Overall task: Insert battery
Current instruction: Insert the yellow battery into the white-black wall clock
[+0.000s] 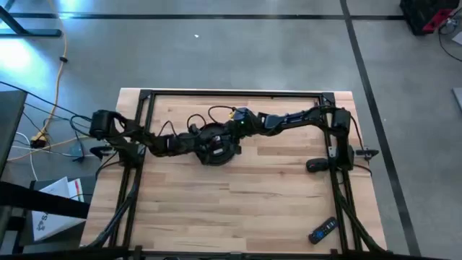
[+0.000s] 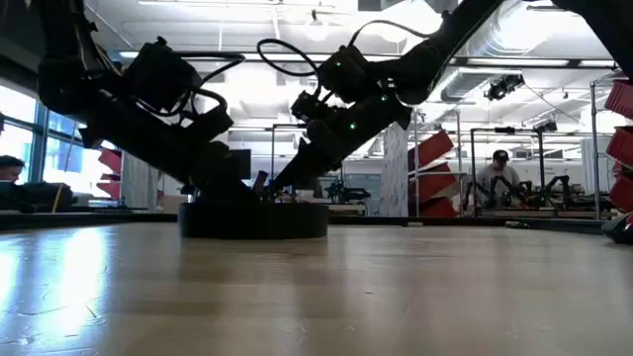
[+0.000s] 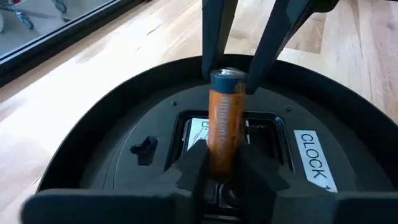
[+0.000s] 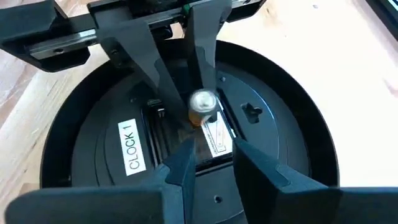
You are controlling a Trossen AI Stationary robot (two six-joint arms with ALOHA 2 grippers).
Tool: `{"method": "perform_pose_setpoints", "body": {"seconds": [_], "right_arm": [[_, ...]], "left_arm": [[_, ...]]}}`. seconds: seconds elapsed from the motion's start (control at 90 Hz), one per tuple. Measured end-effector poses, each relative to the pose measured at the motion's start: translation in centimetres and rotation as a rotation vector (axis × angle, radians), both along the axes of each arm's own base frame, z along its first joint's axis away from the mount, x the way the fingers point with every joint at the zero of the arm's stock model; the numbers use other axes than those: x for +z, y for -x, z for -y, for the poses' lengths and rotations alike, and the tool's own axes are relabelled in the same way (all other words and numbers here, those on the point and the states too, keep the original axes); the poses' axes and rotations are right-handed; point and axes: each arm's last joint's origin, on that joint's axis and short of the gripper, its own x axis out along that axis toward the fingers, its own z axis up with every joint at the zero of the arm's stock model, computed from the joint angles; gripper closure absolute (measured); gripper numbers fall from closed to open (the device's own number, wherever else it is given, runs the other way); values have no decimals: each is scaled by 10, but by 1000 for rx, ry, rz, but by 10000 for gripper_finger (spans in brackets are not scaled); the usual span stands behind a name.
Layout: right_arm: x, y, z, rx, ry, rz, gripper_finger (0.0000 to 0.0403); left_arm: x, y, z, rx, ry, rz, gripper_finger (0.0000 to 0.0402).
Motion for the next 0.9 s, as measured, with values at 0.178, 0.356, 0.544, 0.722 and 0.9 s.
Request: {"method": "perform_pose_setpoints", "body": {"seconds": [0.178,0.356,0.544,0.722,0.9], "right_arm": [[0,0,0,-1,0,0,327],[-1,1,0,-8,-1,-12,327],[8,7,0,-25,43,-55,327],[29,17,-3,-16,55,-81,327],[42,20,-6,-23,39,-50,327]], "left_arm": [[0,0,0,3,-2,2,376],[0,0,0,6,3,6,369],[5,2,0,4,-4,5,371],[13,5,1,1,-3,7,371],[34,8,5,-21,-8,76,371]]}}
